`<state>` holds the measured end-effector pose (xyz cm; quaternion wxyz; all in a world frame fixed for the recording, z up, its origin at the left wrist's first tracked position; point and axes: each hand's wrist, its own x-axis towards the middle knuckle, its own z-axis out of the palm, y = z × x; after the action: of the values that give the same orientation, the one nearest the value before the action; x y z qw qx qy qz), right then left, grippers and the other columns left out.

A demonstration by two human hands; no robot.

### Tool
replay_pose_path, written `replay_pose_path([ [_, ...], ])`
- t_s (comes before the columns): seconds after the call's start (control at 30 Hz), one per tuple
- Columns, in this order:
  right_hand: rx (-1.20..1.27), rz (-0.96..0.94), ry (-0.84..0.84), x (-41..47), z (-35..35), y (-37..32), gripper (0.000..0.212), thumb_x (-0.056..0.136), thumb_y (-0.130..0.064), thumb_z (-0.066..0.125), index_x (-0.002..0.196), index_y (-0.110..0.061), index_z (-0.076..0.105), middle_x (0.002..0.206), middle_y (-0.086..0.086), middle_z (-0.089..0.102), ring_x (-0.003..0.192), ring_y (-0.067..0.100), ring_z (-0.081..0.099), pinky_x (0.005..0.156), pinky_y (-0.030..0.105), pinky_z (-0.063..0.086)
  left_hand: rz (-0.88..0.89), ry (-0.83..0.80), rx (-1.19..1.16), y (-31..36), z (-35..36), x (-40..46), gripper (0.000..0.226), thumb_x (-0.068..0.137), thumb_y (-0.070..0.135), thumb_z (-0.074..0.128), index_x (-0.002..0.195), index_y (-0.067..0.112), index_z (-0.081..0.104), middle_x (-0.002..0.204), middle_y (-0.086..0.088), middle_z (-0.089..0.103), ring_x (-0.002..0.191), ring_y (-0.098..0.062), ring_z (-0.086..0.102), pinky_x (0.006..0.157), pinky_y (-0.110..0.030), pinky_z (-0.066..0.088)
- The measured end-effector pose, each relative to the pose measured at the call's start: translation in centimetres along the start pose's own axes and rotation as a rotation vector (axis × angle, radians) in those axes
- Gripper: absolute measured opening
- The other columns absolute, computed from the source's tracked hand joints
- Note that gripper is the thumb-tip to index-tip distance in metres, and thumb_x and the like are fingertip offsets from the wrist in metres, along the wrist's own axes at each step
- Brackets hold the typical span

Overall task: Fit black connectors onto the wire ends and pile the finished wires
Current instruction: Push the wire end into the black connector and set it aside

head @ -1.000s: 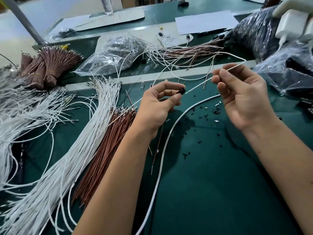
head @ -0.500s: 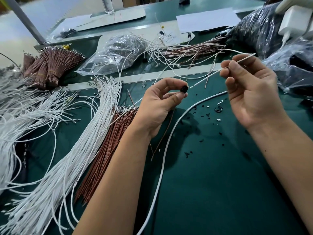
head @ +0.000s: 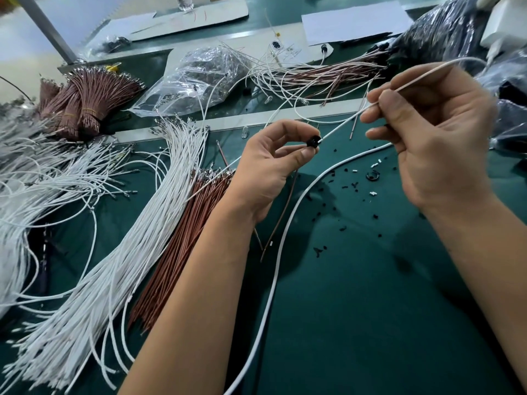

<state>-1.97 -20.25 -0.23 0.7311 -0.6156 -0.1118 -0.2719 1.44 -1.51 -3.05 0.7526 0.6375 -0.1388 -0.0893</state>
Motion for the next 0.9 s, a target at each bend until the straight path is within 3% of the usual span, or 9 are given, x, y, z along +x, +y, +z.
replay_pose_path([
  [0.27,-0.204,-0.169,-0.049,-0.5,0.5,0.0,0.017,0.097,0.0,0.068,0.105,0.013,0.061,0.092,0.02,0.072,0.074,0.03,0.075,0.06,0.035,0.061,0.011,0.007,0.057,-0.1,-0.1,0.0,0.025,0.089,-0.01,0.066,0.097,0.013,0.068,0.103,-0.004,0.069,0.099,-0.026,0.064,0.1,-0.036,0.051],
  [0.47,-0.254,-0.237,-0.066,-0.7,0.6,-0.2,0.016,0.098,0.0,0.068,0.105,0.012,0.062,0.094,0.021,0.071,0.076,0.03,0.075,0.061,0.035,0.061,0.015,0.004,0.08,-0.1,-0.1,0.1,0.024,0.089,-0.009,0.067,0.099,0.013,0.069,0.102,-0.005,0.07,0.097,-0.025,0.064,0.097,-0.034,0.052],
  [0.73,-0.238,-0.206,-0.119,-0.8,0.5,0.4,0.013,0.098,-0.005,0.069,0.104,0.003,0.061,0.092,0.022,0.07,0.075,0.027,0.075,0.059,0.032,0.06,0.01,-0.004,0.113,-0.2,-0.1,0.0,0.022,0.089,-0.006,0.069,0.1,0.014,0.071,0.097,-0.003,0.071,0.091,-0.019,0.064,0.094,-0.035,0.052],
  [0.9,-0.316,-0.06,-0.147,-0.6,0.2,1.7,0.012,0.096,-0.009,0.073,0.098,0.002,0.069,0.085,0.013,0.072,0.071,0.022,0.075,0.054,0.031,0.06,-0.021,-0.028,0.053,0.0,-0.2,-0.1,0.019,0.092,-0.004,0.066,0.106,0.009,0.071,0.092,-0.007,0.069,0.087,-0.017,0.065,0.093,-0.036,0.053],
])
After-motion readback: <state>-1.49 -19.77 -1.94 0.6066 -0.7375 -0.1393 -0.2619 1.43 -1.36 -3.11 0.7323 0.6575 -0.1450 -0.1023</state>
